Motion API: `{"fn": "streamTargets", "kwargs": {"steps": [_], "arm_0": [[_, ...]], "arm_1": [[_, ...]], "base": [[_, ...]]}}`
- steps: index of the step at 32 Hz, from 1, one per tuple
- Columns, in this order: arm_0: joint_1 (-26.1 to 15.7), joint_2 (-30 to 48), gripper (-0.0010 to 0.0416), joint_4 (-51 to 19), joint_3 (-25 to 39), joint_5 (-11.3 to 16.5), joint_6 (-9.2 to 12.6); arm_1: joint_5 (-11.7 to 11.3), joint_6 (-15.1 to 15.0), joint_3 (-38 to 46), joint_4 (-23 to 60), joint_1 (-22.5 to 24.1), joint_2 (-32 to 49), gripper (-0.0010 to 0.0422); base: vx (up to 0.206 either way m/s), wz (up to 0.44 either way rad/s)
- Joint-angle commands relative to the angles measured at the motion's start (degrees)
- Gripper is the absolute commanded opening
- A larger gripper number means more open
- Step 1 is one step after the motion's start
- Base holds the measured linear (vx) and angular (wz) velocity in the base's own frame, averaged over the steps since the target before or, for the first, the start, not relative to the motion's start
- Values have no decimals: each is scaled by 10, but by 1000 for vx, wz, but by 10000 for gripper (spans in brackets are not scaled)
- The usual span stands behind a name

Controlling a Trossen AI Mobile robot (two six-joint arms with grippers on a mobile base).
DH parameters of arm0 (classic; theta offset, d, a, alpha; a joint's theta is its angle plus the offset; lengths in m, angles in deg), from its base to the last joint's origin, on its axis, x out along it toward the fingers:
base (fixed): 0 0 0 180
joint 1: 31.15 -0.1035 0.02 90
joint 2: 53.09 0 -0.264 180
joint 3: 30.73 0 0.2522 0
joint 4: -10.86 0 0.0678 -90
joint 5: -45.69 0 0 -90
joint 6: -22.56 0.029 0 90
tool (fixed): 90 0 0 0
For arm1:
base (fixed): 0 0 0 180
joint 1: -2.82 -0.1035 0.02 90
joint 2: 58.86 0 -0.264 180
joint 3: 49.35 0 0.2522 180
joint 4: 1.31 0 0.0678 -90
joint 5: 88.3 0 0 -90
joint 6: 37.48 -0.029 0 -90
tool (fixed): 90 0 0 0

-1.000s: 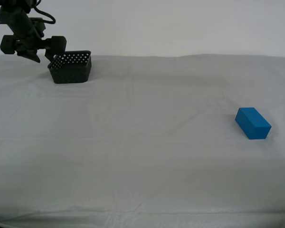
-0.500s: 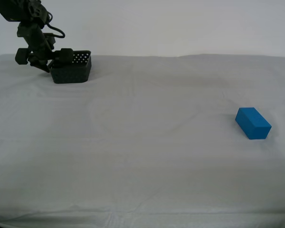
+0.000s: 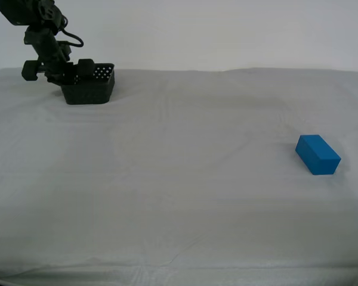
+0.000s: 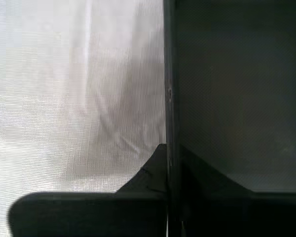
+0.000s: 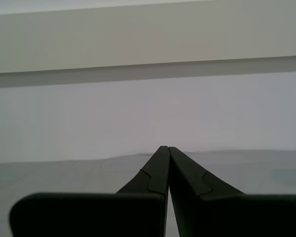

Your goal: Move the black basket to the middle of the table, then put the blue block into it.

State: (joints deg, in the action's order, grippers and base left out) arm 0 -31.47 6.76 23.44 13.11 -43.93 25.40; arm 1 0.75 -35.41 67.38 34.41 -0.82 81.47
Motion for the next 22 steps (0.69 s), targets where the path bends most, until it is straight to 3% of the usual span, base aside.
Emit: {"fn": "streamTargets", "kwargs": {"steps": [1,13,22], "arm_0": [[-1,0,1,2,0,0,2],[-1,0,1,2,0,0,2],[-1,0,0,3,0,0,2]], "arm_1": [[-3,14,0,3,0,0,-4],[3,14,14,39,7,-9,-2],[19,26,12,79,37,-90,-2]], "base": [[0,0],[0,0],[0,0]]}}
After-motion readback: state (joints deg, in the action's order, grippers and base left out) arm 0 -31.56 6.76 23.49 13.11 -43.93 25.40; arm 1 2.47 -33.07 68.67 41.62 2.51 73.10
